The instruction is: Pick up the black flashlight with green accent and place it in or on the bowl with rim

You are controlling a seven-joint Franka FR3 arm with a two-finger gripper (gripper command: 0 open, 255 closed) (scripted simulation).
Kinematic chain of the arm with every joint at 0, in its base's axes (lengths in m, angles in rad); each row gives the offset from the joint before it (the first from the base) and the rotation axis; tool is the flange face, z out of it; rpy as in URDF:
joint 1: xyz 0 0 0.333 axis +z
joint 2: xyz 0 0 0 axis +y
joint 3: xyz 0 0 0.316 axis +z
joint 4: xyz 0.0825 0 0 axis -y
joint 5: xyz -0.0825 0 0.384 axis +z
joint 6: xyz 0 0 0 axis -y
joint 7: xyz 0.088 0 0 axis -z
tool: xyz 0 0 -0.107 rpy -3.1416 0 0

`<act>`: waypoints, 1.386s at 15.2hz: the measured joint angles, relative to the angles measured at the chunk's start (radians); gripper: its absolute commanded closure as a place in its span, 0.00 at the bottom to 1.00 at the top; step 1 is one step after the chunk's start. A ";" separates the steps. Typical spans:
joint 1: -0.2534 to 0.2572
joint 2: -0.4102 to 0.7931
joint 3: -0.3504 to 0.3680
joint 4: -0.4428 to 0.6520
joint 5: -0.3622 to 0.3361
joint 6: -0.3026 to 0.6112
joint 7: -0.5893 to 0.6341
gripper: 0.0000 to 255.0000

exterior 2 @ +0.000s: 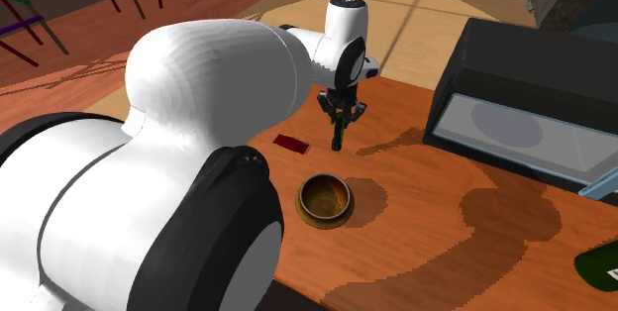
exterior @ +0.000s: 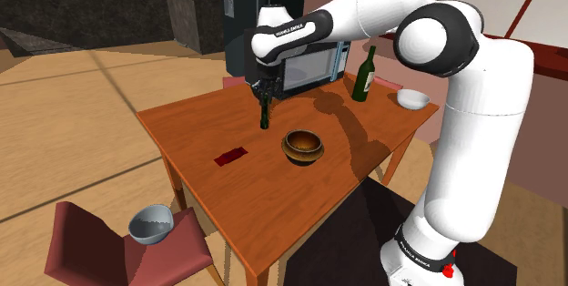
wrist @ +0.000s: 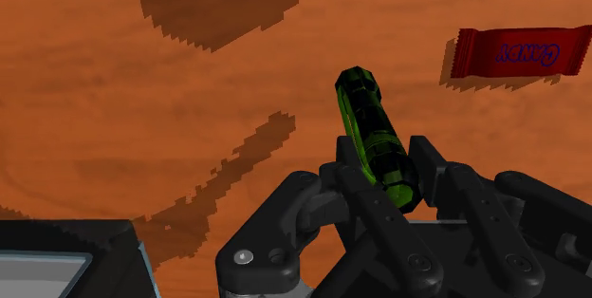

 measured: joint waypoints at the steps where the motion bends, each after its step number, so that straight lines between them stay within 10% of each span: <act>1: -0.001 -0.003 -0.001 0.007 0.000 -0.010 -0.002 1.00; 21: -0.004 -0.126 -0.005 0.093 -0.007 -0.219 -0.010 1.00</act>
